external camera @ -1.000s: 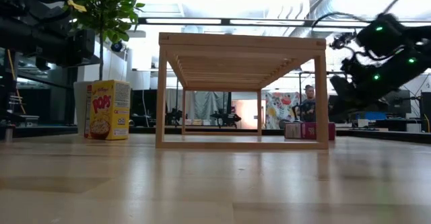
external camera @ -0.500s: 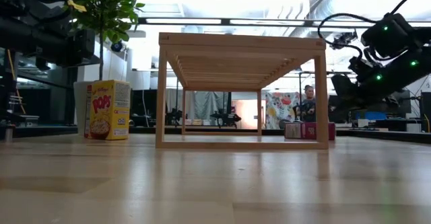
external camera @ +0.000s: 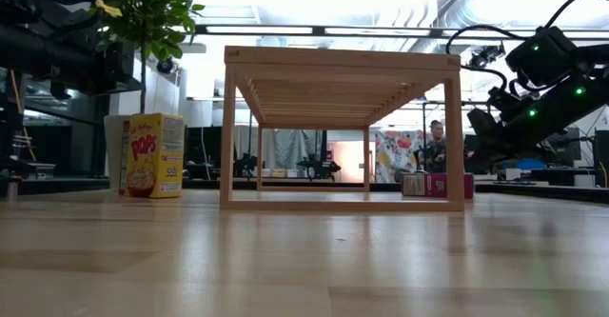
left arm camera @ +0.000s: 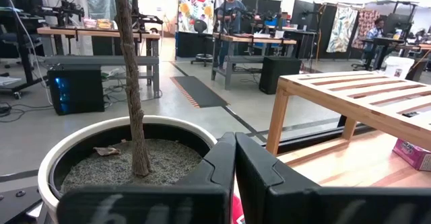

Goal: Stack cereal on shelf
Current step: Put the top violet cereal box on the shelf

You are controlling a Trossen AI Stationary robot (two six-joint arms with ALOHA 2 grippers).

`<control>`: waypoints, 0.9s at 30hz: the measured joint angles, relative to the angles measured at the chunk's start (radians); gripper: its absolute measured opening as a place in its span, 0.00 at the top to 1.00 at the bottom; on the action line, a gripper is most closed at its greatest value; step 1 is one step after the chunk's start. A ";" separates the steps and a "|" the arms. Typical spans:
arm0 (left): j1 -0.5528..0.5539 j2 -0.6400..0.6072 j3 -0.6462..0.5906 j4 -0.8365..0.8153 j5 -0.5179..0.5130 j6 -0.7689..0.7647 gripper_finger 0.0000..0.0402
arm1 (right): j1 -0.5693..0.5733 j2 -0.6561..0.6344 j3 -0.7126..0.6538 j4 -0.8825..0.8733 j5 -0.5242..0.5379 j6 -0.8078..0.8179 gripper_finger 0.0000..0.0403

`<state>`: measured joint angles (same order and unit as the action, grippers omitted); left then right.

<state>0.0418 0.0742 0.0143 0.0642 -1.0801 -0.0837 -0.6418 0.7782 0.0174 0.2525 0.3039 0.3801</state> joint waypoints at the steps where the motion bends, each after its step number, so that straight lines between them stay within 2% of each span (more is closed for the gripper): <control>1: 0.000 0.000 0.000 0.000 0.000 0.000 0.99 | 0.000 0.007 0.000 0.000 -0.001 -0.010 1.00; 4: 0.000 0.000 0.000 0.000 0.000 0.000 0.99 | 0.000 0.038 0.000 -0.005 -0.029 -0.021 1.00; 12: 0.000 0.000 0.000 0.000 0.000 0.000 0.99 | 0.000 0.101 0.000 0.056 -0.009 -0.049 1.00; 27: 0.000 0.000 0.000 0.000 0.000 0.000 0.99 | 0.000 0.109 0.005 -0.011 0.010 -0.042 1.00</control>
<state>0.0418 0.0742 0.0147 0.0639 -1.0801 -0.0839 -0.6415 0.8871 0.0219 0.2418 0.3141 0.3377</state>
